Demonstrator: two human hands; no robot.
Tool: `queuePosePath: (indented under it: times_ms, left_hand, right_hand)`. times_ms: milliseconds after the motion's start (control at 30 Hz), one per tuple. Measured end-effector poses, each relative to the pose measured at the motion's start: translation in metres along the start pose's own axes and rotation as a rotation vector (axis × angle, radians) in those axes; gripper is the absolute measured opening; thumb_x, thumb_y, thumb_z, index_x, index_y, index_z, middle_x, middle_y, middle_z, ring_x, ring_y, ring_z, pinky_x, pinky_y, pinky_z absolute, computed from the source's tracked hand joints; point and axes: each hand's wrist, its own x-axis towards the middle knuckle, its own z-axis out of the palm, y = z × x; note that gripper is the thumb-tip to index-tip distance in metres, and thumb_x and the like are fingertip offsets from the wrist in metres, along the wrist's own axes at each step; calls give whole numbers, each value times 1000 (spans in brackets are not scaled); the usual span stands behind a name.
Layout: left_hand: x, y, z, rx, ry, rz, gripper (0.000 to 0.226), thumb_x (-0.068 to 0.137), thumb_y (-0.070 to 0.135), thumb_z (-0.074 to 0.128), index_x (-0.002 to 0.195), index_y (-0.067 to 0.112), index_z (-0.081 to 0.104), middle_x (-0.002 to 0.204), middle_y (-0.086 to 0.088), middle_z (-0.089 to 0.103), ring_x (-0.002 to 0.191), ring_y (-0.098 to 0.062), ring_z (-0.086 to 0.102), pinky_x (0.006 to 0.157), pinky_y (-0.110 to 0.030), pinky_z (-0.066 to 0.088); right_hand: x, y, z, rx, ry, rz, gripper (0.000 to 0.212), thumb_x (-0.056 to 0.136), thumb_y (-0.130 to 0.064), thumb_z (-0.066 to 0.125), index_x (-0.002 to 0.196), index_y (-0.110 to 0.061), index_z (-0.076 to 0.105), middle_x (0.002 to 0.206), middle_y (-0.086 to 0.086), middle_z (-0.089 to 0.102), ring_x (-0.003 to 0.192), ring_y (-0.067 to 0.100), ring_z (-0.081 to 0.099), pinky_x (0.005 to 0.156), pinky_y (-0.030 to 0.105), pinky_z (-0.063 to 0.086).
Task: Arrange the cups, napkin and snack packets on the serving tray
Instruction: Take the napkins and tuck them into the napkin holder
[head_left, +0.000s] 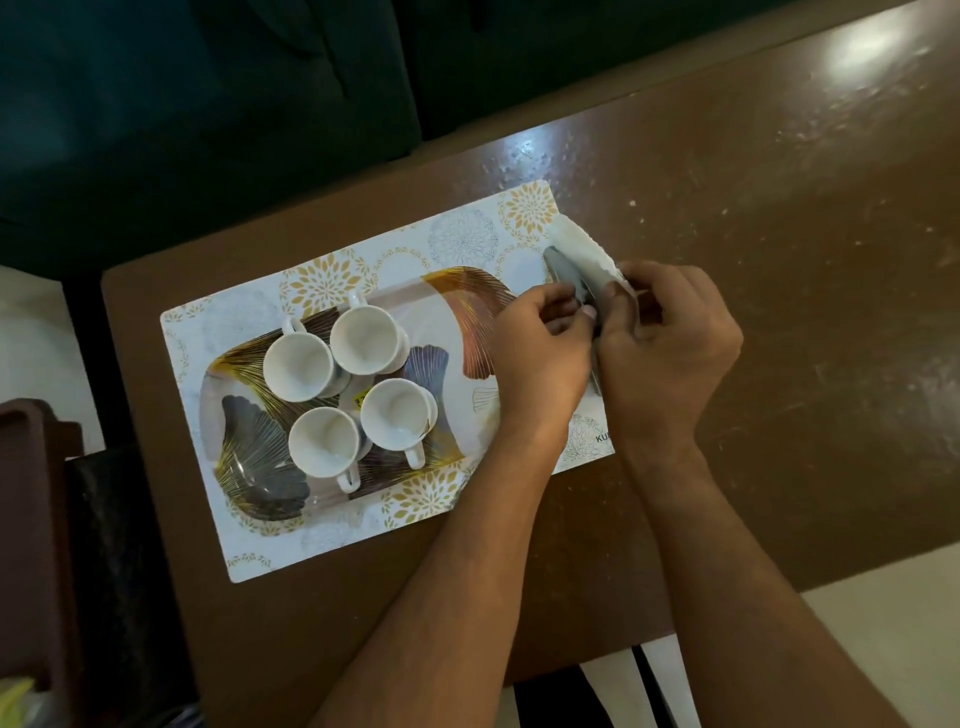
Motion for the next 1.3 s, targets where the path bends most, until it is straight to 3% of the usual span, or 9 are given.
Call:
queuePosePath:
  times_ms: [100, 233, 467, 633, 733, 867, 1067, 1200, 1300]
  left_hand:
    - [0, 1, 1, 14, 7, 13, 27, 96, 4, 70, 123, 4, 71, 111, -10, 76, 94, -12, 71, 93, -30, 61]
    - [-1, 1, -2, 11, -4, 18, 26, 97, 5, 70, 122, 6, 72, 111, -7, 77, 94, -9, 72, 92, -27, 61]
    - [-3, 3, -3, 27, -15, 20, 27, 96, 7, 72, 123, 8, 73, 112, -5, 77, 100, -13, 74, 95, -33, 62]
    - [-6, 4, -6, 26, -5, 32, 26, 95, 9, 73, 121, 7, 73, 111, -4, 77, 99, -11, 73, 93, -28, 61]
    - [-9, 6, -12, 44, 18, 66, 25, 95, 9, 73, 120, 7, 73, 111, -3, 77, 96, -9, 71, 92, -26, 59]
    - [-17, 12, -28, 108, 64, 145, 26, 96, 13, 72, 122, 11, 73, 110, 2, 76, 97, -6, 70, 92, -23, 58]
    - [-31, 20, -74, 300, 163, 369, 25, 100, 14, 66, 124, 12, 71, 117, 0, 75, 108, -10, 70, 98, -32, 57]
    - [-41, 17, -121, 416, 276, 427, 30, 100, 15, 68, 129, 16, 69, 127, 1, 72, 119, -11, 65, 104, -32, 55]
    - [-50, 10, -162, 486, 335, 412, 33, 100, 19, 68, 133, 16, 66, 134, 0, 69, 124, -12, 63, 100, -21, 55]
  right_hand:
    - [-1, 2, 3, 5, -19, 10, 14, 88, -9, 71, 100, -4, 76, 96, 8, 73, 85, 24, 69, 75, 40, 57]
    - [-3, 3, 5, 21, -64, 63, 18, 93, -18, 70, 106, -8, 76, 98, 3, 75, 86, 17, 71, 76, 37, 59]
    - [-4, 3, 4, 29, -83, 103, 21, 96, -23, 67, 111, -11, 75, 99, -1, 77, 87, 12, 72, 78, 35, 60]
    - [-5, 0, 0, 14, -103, 95, 24, 97, -25, 66, 114, -9, 74, 102, 2, 77, 90, 15, 72, 80, 37, 60]
    - [-8, -4, -4, -23, -109, 50, 27, 98, -25, 65, 116, -6, 72, 106, 5, 76, 94, 19, 72, 85, 37, 58]
    - [-12, -12, -8, -140, -80, -38, 35, 96, -24, 66, 122, -1, 68, 115, 13, 73, 108, 28, 67, 94, 24, 45]
    - [-21, -38, -6, -178, -80, -226, 35, 98, -24, 64, 121, 1, 68, 117, 14, 73, 115, 33, 62, 98, 30, 44]
    - [-46, -69, 11, -135, -143, -296, 35, 98, -24, 66, 123, 0, 69, 119, 14, 73, 118, 33, 62, 102, 38, 48]
    - [-72, -94, 26, -136, -206, -381, 33, 98, -21, 66, 122, 0, 69, 119, 15, 73, 119, 35, 62, 106, 41, 45]
